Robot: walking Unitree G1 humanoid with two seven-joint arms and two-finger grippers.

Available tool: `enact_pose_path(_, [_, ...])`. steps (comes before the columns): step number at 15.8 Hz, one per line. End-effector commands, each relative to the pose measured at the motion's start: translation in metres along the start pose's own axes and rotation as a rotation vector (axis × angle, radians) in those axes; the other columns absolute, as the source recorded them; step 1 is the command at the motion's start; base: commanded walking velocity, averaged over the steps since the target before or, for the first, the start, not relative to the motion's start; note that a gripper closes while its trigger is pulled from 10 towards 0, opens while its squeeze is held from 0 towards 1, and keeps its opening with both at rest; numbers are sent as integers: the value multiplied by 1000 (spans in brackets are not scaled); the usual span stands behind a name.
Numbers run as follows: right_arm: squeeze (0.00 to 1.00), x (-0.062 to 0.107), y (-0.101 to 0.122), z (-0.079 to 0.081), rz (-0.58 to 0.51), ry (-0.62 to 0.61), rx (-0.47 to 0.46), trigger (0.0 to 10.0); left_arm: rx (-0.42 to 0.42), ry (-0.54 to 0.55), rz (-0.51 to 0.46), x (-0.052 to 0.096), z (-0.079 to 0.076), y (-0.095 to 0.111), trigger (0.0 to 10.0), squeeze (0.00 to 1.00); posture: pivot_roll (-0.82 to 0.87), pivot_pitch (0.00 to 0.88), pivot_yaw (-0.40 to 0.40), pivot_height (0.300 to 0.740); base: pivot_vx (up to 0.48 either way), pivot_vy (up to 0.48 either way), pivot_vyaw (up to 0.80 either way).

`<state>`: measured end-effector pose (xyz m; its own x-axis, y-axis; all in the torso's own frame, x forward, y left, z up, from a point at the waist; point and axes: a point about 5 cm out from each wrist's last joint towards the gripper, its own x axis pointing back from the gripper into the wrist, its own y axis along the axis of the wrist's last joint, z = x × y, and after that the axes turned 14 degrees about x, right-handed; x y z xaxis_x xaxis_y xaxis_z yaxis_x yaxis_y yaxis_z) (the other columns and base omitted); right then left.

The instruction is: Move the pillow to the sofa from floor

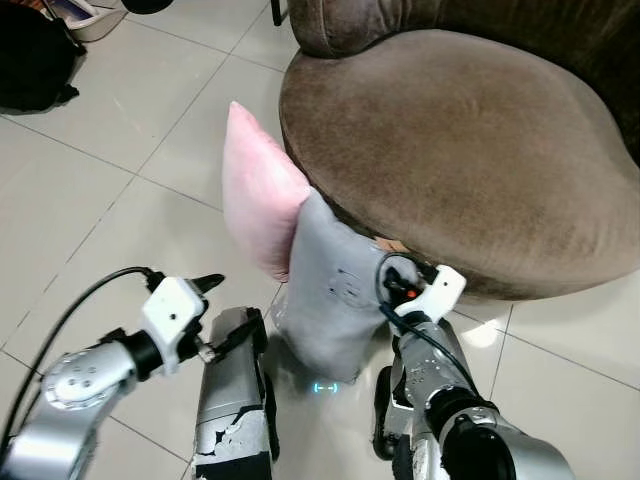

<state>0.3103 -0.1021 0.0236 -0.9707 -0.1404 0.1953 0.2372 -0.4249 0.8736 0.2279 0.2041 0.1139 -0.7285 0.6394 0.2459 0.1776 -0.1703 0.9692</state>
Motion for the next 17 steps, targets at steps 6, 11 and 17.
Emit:
enact_pose_path(6, [0,16,44,34,-283,289,-34,0,54,-63,-99,-29,-17,0,10000,0,162,151,-62,535,0,0,0])
enact_pose_path(11, [0,42,123,36,-506,306,-38,0,108,-107,-186,-56,-31,7,10000,0,76,94,-64,535,0,0,0])
enact_pose_path(17, [0,75,238,46,-818,130,26,10000,142,-23,-284,-90,-23,46,10000,0,11,55,-43,535,0,0,0])
